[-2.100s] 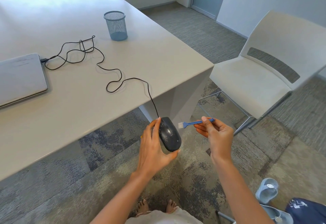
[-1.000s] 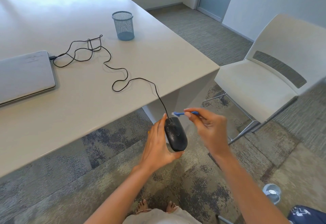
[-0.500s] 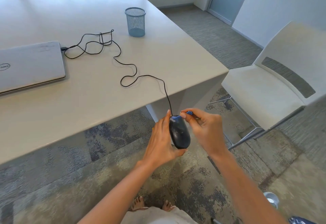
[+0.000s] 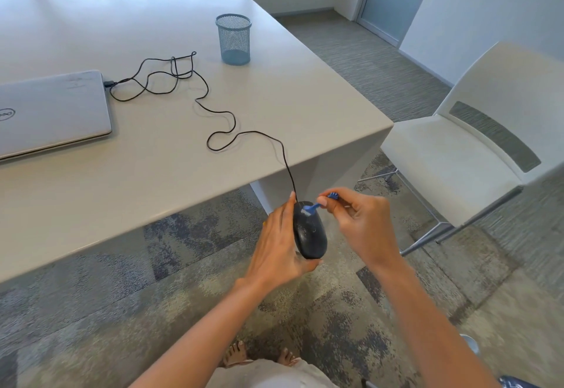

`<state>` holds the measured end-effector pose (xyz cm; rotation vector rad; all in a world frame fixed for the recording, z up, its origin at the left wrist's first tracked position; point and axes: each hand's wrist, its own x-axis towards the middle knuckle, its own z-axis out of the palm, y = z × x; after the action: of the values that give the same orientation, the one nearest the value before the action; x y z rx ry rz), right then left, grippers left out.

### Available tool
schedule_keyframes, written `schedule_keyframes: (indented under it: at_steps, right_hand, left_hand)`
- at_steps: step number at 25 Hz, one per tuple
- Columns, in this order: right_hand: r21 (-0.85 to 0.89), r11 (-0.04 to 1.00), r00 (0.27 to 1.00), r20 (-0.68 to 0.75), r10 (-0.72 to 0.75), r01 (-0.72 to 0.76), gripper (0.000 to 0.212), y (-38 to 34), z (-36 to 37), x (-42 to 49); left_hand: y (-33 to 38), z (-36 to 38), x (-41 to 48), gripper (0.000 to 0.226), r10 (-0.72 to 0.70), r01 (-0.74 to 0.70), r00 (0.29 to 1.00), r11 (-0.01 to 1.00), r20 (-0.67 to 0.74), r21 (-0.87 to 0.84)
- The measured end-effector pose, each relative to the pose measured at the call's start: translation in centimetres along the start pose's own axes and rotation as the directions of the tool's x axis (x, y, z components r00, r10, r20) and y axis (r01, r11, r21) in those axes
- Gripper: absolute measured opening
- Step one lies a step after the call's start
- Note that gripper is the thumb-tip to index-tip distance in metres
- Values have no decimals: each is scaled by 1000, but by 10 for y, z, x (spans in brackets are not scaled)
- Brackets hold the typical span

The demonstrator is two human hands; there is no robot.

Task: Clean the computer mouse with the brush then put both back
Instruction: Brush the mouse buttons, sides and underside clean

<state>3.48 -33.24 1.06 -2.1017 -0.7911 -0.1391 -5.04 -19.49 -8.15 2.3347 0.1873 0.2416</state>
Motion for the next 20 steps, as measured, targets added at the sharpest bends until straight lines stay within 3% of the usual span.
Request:
schedule_keyframes:
  at_steps: [4,8,12,14,17,20]
  right_hand:
    - [18,1000,1000,8,-25,25,8,-5,8,8]
    - [-85,992,995,42,-91,94,8,-4,9,-6]
    - [-31,999,995,99,-33,36,8,-8,4,-28]
    - [22,1000,999,51,8,-9,7,-8,3,-24]
    - [-47,998,996,-73,-47,44,7,-7,8,-10]
    - [-92,988,991,-46,-127,123,14,-6,17,-13]
  left_hand:
    - [7,0,5,137,3,-4,1000,999,-2,-43]
    - [5,-2,8,136,-21,19,999,998,-29,-54]
    - [-1,-1,6,138,-38,37,999,998,-16,-59]
    - [-1,1,5,139,-36,35,999,997,-8,-75]
    - [4,3,7,140,-13,11,1000,994,-17,-112]
    - [5,4,6,137,4,-9,1000,984,-30,-180]
